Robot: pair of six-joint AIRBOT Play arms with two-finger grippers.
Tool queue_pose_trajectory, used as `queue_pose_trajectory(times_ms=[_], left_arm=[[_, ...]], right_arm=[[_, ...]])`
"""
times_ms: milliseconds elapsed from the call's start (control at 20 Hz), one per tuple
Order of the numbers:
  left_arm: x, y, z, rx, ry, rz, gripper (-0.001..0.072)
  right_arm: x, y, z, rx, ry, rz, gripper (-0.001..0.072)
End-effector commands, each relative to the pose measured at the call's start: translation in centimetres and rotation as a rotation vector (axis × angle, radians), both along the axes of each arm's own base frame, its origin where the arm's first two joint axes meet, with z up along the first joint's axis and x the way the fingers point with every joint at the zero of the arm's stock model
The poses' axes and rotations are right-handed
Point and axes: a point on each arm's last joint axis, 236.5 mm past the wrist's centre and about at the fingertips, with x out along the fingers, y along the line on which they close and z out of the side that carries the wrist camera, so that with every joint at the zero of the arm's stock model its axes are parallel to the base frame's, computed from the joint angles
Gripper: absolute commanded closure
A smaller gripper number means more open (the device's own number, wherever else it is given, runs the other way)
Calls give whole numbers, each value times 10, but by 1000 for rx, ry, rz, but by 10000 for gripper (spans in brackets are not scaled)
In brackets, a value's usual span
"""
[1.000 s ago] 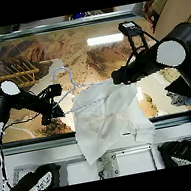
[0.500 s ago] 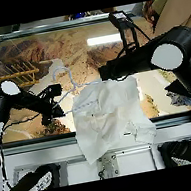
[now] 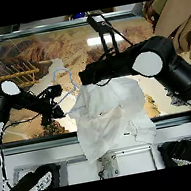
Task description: Fold the clothes and pants, and hang the long-sleeved shirts on hangers.
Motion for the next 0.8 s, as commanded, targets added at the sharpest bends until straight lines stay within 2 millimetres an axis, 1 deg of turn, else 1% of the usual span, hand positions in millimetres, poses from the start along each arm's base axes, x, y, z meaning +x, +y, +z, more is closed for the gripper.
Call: queue_pose_trajectory(times_ms=[0, 100, 300, 450, 500, 550, 600, 650, 750], left_arm=[[-1, 0, 0, -1, 1, -6, 692], [-1, 0, 0, -1, 1, -6, 692], [-1, 0, 0, -1, 1, -6, 692], [-1, 0, 0, -1, 1, -6, 692], [-1, 0, 0, -1, 1, -6, 692], [-1, 0, 0, -1, 1, -6, 692], [-1, 0, 0, -1, 1, -6, 692], [-1, 0, 0, -1, 1, -6, 692], [-1, 0, 0, -1, 2, -6, 692]], right_arm=[[-3, 20, 1, 33, -12, 28, 695], [-4, 25, -2, 44, 3, 34, 695], [-3, 26, -5, 40, 9, 35, 694], [-8, 30, -3, 49, 4, 69, 681], [-11, 33, -1, 57, 1, 91, 661], [-14, 36, 0, 65, 1, 108, 477], [-16, 37, 1, 66, -4, 121, 263], [-16, 37, 1, 65, -6, 122, 173], [-16, 31, 3, 59, -8, 117, 174]])
